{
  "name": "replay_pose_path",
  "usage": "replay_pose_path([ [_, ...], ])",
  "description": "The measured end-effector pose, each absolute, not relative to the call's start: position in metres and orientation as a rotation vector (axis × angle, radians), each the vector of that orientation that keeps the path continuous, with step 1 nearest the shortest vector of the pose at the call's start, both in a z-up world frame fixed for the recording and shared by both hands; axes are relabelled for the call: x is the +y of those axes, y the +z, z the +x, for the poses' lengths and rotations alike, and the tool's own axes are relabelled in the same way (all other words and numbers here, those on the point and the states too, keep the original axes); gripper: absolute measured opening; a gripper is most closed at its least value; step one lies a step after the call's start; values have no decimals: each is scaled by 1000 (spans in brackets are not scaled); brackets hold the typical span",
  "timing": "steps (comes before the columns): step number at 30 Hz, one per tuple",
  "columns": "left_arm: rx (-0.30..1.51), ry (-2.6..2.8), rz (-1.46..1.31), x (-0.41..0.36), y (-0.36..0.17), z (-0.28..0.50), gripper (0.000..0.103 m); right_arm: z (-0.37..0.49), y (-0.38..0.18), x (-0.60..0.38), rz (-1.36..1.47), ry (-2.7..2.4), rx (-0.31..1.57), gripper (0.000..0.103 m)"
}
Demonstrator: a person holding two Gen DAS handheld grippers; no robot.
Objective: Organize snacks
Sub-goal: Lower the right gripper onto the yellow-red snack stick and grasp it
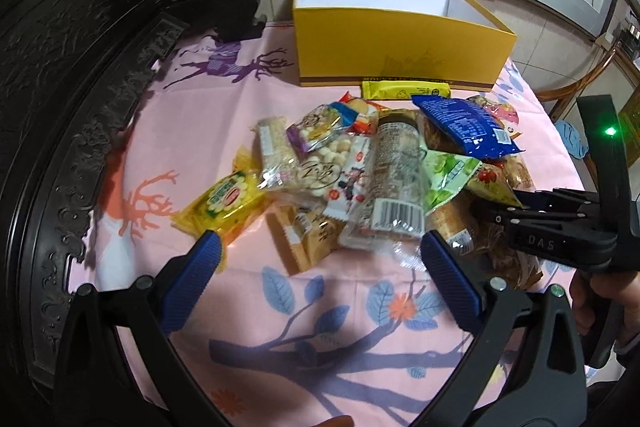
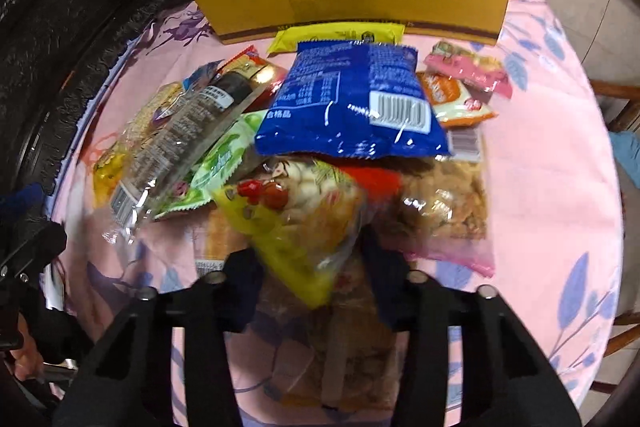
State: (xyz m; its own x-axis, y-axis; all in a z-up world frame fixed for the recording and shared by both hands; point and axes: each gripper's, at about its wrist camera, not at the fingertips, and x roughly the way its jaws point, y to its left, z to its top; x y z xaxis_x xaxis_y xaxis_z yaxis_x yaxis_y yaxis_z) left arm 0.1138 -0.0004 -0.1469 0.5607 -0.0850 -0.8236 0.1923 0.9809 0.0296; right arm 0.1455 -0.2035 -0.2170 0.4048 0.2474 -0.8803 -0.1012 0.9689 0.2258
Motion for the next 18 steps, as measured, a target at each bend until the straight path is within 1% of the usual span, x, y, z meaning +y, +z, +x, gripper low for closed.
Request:
replay_pose_path([
  [1,963,-179,118,-5,-148,117,101,145,-218,-206,129,212,1129,26],
  [9,945,-251,177,-45,-161,141,101,128,-205,-217,149,222,1058,24],
  [16,956,-316,161,-61,-184,155,101,125,-202,-223,149,240,1046,23],
  [18,956,-318,156,-62,-189,158,99,126,-205,-225,164,242,1060,23],
])
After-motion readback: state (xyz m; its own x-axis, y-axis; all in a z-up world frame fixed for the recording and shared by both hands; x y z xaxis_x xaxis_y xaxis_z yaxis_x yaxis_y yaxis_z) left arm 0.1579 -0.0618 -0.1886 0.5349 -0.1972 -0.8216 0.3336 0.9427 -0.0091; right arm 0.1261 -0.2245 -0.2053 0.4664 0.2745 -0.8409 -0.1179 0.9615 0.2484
